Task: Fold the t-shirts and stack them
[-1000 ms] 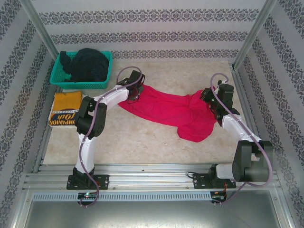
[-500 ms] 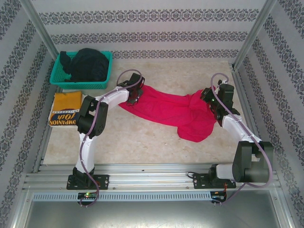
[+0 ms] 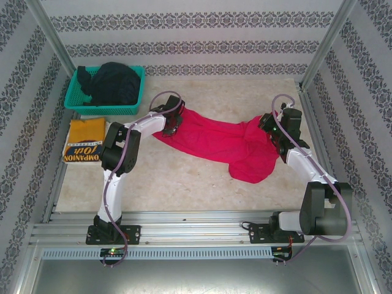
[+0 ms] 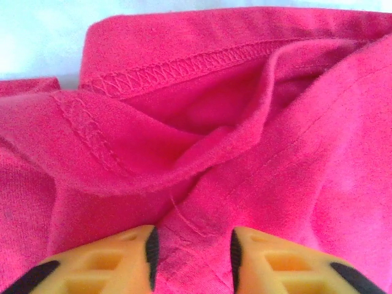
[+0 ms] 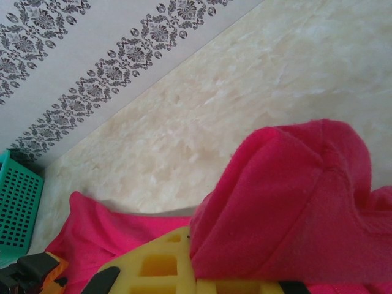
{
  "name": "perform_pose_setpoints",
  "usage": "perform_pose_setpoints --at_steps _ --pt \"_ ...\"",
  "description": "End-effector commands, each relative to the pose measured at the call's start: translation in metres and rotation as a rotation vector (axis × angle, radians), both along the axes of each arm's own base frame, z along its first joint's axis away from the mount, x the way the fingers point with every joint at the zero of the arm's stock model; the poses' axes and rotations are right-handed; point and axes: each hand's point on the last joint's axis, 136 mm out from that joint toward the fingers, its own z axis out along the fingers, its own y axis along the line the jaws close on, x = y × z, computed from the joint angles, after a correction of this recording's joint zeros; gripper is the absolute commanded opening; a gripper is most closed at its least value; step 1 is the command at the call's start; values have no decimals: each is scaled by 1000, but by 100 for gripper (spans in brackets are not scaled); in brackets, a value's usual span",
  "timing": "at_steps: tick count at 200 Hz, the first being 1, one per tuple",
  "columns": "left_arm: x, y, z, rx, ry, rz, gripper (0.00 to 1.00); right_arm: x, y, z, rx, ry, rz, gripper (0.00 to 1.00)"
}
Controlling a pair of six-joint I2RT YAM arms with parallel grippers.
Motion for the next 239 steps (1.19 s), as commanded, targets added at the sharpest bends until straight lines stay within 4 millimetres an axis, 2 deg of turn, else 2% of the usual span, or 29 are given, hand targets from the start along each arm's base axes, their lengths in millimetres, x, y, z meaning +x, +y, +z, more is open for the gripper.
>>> perform_pose_setpoints --at_steps 1,56,102,151,207,231,239 --pt "1 2 -10 -9 32 14 29 -1 -2 0 4 -9 -7 0" --pt "7 1 -4 -14 15 6 0 -2 -2 -1 3 -6 -8 0" --pt "9 -1 5 -31 -12 -6 0 -3 -1 0 4 -9 -8 0" --pt "11 0 36 -40 -85 -20 0 -3 -2 -2 7 -5 -10 0" --pt "-7 6 42 -53 -91 -12 0 -2 0 -3 14 -3 -7 0" --pt "-10 9 35 -51 -89 5 0 -1 1 -4 17 -3 -2 0" --pt "-9 7 31 -61 -79 2 13 -1 1 -4 20 -3 -2 0"
